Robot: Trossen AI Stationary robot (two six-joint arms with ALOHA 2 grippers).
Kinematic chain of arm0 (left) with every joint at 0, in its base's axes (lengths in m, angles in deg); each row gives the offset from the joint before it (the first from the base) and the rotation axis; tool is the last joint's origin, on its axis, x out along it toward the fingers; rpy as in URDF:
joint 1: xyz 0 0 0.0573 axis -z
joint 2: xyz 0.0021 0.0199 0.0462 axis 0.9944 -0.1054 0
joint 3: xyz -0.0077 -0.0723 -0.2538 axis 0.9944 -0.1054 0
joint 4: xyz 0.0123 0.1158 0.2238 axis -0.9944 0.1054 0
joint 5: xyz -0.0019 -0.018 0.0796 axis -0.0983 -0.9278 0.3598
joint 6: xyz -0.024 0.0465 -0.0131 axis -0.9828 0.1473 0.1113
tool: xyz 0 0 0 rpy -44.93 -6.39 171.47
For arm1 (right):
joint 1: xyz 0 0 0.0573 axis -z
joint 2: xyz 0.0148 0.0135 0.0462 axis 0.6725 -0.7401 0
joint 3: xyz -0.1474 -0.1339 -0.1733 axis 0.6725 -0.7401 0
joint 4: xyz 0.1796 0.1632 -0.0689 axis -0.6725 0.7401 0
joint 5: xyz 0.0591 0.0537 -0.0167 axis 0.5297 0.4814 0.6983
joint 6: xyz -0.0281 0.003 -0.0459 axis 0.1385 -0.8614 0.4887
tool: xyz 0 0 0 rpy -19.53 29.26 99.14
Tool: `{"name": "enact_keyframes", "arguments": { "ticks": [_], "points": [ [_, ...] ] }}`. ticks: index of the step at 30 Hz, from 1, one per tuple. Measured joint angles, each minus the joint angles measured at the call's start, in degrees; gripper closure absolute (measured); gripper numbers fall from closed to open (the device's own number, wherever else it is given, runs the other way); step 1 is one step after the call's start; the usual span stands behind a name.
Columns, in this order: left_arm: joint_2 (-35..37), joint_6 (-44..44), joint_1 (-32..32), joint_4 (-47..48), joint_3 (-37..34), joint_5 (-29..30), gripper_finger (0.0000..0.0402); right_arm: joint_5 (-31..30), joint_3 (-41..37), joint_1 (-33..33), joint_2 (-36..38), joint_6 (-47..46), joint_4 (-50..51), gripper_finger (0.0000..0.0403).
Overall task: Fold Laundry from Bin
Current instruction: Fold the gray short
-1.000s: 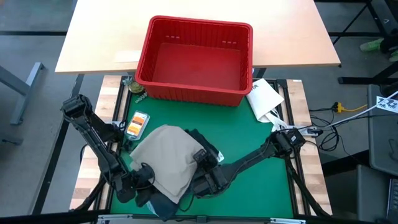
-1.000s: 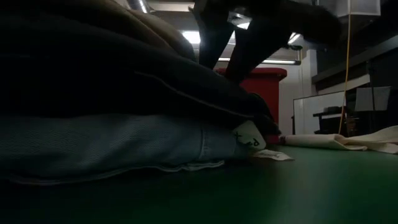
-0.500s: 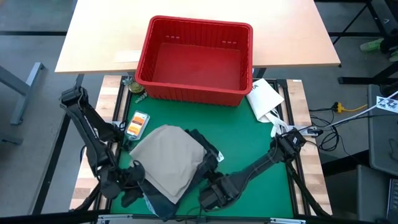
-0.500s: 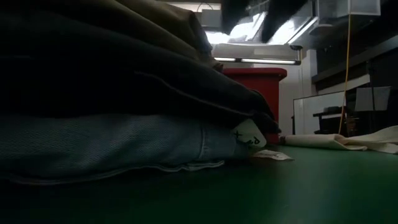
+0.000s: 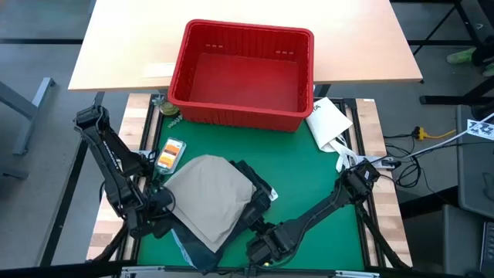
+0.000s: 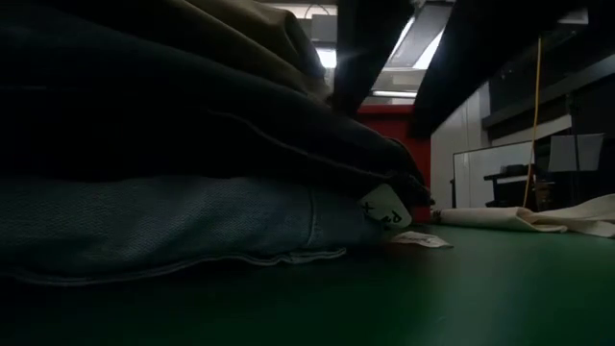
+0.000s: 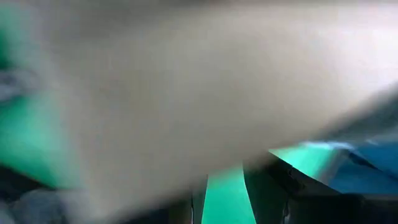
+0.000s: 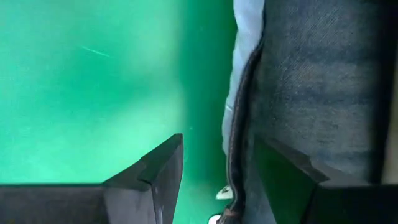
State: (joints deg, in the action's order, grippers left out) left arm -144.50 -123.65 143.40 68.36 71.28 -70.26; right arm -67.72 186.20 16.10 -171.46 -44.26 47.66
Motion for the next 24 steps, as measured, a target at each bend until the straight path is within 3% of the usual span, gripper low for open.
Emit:
{"name": "enact_keyframes", "arguments": {
  "ticks": [5, 8, 13, 24],
  "points": [
    [-0.9, -4.4, 0.0, 8.5, -0.1, 4.4, 0.0308, -6.2, -5.1, 0.3, 0.0, 0.0, -5.7, 0.0205],
    [-2.2, -6.4, -0.3, 8.0, -1.8, 6.5, 0.0308, -9.2, -7.4, 0.5, 0.0, -0.1, -8.3, 0.0205],
    [-4.8, -4.5, -1.6, -1.8, -5.1, 6.6, 0.0308, -9.9, -10.3, 2.0, 0.1, -0.3, -10.2, 0.0205],
    [-6.9, 5.7, -3.7, -24.7, -5.3, 7.0, 0.0308, -14.3, -9.5, 6.3, 0.1, -3.3, 4.7, 0.0205]
  ]
}}
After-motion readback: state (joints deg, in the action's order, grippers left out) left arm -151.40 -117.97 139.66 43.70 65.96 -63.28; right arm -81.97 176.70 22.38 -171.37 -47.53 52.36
